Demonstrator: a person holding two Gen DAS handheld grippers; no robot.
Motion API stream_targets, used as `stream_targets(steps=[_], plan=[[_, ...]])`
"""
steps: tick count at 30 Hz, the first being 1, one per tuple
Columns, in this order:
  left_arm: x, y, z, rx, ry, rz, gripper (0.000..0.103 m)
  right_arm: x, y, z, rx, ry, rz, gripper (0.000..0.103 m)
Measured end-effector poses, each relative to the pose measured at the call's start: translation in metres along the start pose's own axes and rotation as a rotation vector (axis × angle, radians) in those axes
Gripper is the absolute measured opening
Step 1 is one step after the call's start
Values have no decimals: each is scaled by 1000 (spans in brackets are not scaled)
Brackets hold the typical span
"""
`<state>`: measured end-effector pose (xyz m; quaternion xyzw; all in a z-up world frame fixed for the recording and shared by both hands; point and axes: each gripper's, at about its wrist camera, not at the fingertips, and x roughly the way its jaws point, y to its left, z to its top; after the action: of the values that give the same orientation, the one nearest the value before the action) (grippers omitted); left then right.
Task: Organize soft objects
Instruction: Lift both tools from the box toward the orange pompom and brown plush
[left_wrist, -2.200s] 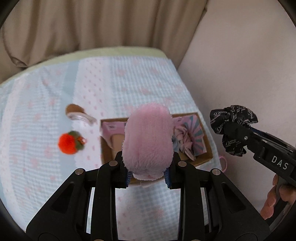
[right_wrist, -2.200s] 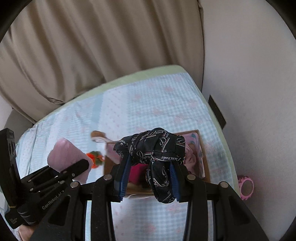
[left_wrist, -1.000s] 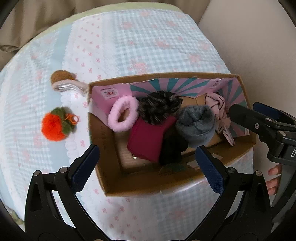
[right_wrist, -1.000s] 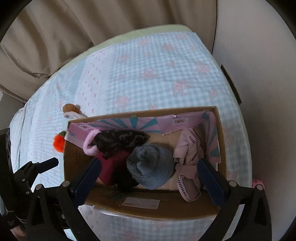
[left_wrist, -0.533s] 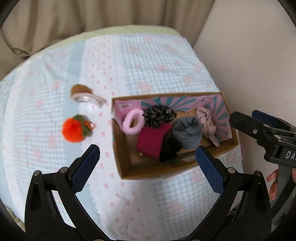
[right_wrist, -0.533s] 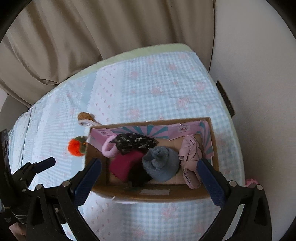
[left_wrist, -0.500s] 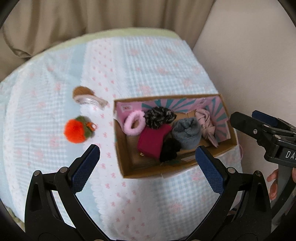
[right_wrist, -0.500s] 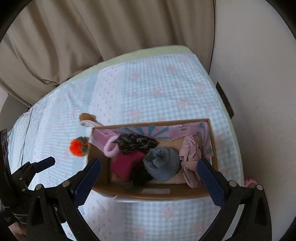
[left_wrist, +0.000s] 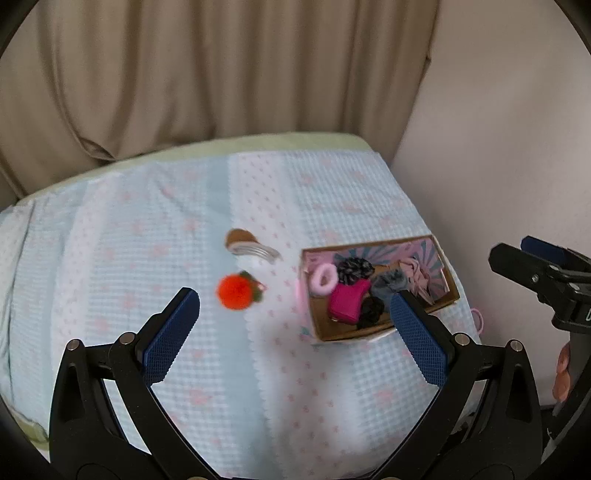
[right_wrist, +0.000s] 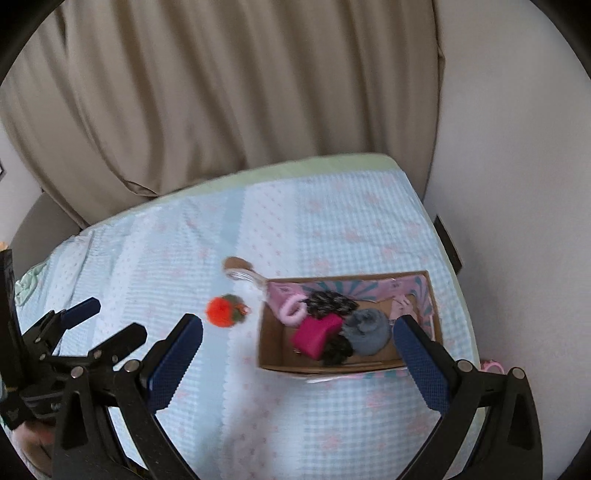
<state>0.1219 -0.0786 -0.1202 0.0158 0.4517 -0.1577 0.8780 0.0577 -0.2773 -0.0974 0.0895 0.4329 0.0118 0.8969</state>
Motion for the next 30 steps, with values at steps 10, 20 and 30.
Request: stream_targets(steps=[10, 20, 30], plan=[[-78, 83, -19, -55, -133, 64, 103, -36, 61, -22, 4, -101, -33, 103], [-74, 138, -16, -93, -126, 49, 103, -24, 90, -5, 4, -133, 10, 103], [-15, 154, 14, -70, -109, 2, 103, 28, 100, 47, -134, -78, 27, 103]])
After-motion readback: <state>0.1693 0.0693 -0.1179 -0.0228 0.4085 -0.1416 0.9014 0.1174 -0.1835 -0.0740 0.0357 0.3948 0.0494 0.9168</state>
